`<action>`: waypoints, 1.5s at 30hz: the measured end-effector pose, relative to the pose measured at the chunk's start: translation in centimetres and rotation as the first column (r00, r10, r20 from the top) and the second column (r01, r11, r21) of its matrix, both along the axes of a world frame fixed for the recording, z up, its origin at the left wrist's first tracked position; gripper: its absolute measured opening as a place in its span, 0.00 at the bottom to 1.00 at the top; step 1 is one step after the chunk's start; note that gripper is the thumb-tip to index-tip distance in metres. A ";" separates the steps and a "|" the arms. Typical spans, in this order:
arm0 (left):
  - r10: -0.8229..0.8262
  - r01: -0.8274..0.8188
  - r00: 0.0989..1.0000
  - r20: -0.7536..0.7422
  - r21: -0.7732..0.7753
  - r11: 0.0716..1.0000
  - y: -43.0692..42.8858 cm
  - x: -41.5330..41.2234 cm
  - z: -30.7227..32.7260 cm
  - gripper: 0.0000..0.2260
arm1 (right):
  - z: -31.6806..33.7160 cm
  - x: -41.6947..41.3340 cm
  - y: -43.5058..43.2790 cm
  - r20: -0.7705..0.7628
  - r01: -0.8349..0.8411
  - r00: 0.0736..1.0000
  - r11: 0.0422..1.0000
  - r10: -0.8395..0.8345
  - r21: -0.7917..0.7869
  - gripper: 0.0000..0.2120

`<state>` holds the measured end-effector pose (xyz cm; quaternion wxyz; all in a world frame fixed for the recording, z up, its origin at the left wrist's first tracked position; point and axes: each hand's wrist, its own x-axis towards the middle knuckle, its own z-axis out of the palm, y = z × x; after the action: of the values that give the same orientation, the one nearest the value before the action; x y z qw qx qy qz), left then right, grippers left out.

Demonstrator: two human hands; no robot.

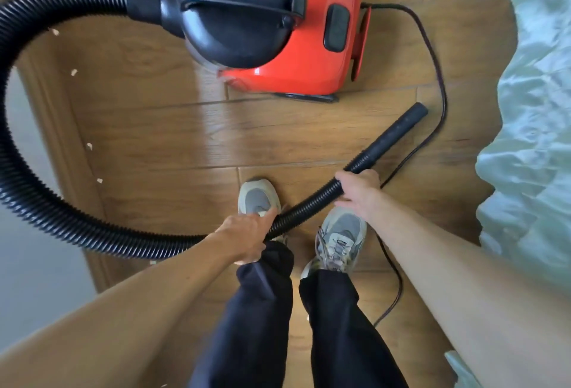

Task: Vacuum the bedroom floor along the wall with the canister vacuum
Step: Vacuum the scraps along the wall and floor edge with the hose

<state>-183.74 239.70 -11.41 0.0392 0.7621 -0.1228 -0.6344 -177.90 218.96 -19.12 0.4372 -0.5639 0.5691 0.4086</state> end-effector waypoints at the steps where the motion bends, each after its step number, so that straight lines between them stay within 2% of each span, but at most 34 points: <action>1: 0.005 -0.005 1.000 -0.019 0.017 1.000 0.9 -0.4 1.2 0.25 | 1.0 -0.4 1.0 -0.017 -0.019 1.000 1.000 0.019 0.020 0.17; 3: 0.024 -0.022 0.999 -0.046 0.041 0.999 2.6 -0.9 3.6 0.27 | 3.4 -1.3 2.8 -0.027 -0.026 0.999 0.997 0.028 0.067 0.18; 7: 0.008 -0.001 0.996 -0.086 0.073 0.997 4.8 -1.2 8.1 0.33 | 8.3 -2.8 4.7 0.020 0.017 1.000 0.996 -0.019 0.090 0.26; 10: 0.009 -0.005 0.998 -0.069 0.057 0.998 4.9 -0.8 11.1 0.39 | 12.5 -2.9 5.2 0.124 -0.054 0.991 0.998 0.052 0.013 0.26; 15: 0.097 -0.098 0.995 -0.019 -0.021 0.995 3.1 -0.1 14.4 0.37 | 19.1 -0.4 5.5 0.330 -0.182 0.917 0.971 0.224 -0.153 0.29; 18: 0.163 -0.161 0.986 0.024 -0.062 0.985 2.3 0.1 15.0 0.37 | 22.7 1.9 5.8 0.468 -0.254 0.828 0.950 0.310 -0.180 0.25; 21: 0.251 -0.243 0.966 0.067 -0.101 0.965 2.4 0.6 15.4 0.37 | 25.7 4.3 6.8 0.538 -0.370 0.739 0.911 0.407 -0.181 0.26; 24: 0.407 -0.376 0.903 0.136 -0.204 0.904 3.4 1.1 16.0 0.35 | 28.3 6.6 8.6 0.631 -0.483 0.608 0.855 0.483 -0.189 0.22; 26: 0.496 -0.444 0.848 0.185 -0.262 0.857 4.4 1.2 16.3 0.33 | 29.9 7.9 10.4 0.690 -0.554 0.523 0.815 0.501 -0.172 0.24; 28: 0.586 -0.508 0.776 0.235 -0.319 0.800 5.5 1.1 16.8 0.30 | 31.3 8.9 12.4 0.747 -0.631 0.443 0.764 0.495 -0.132 0.29; 31: 0.726 -0.612 0.634 0.267 -0.401 0.682 7.0 0.5 17.6 0.27 | 32.8 9.9 15.4 0.821 -0.751 0.307 0.653 0.482 -0.102 0.29; 34: 0.800 -0.657 0.511 0.315 -0.457 0.600 8.1 -0.5 18.2 0.22 | 33.7 10.3 18.1 0.847 -0.869 0.162 0.479 0.507 -0.121 0.29; 37: 0.881 -0.704 0.384 0.277 -0.530 0.473 8.9 -1.4 19.5 0.18 | 34.2 10.3 20.4 0.854 -0.955 0.021 0.263 0.521 -0.137 0.30; 41: 0.945 -0.722 0.265 0.193 -0.610 0.327 9.2 -2.4 21.8 0.18 | 34.7 9.9 23.0 0.849 -0.995 -0.060 0.041 0.525 -0.095 0.32; 43: 0.971 -0.756 0.167 0.171 -0.610 0.238 8.6 -2.9 22.8 0.17 | 34.8 9.6 24.1 0.854 -0.996 -0.094 -0.041 0.512 -0.084 0.33; 45: 0.991 -0.789 0.028 0.134 -0.606 0.105 7.5 -3.5 23.5 0.13 | 35.0 9.4 25.0 0.855 -0.993 -0.106 -0.104 0.508 -0.061 0.35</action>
<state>-187.23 247.16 12.09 0.5439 0.7707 0.2755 -0.1851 -168.46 243.94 15.87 0.3756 -0.6866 -0.3399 0.5216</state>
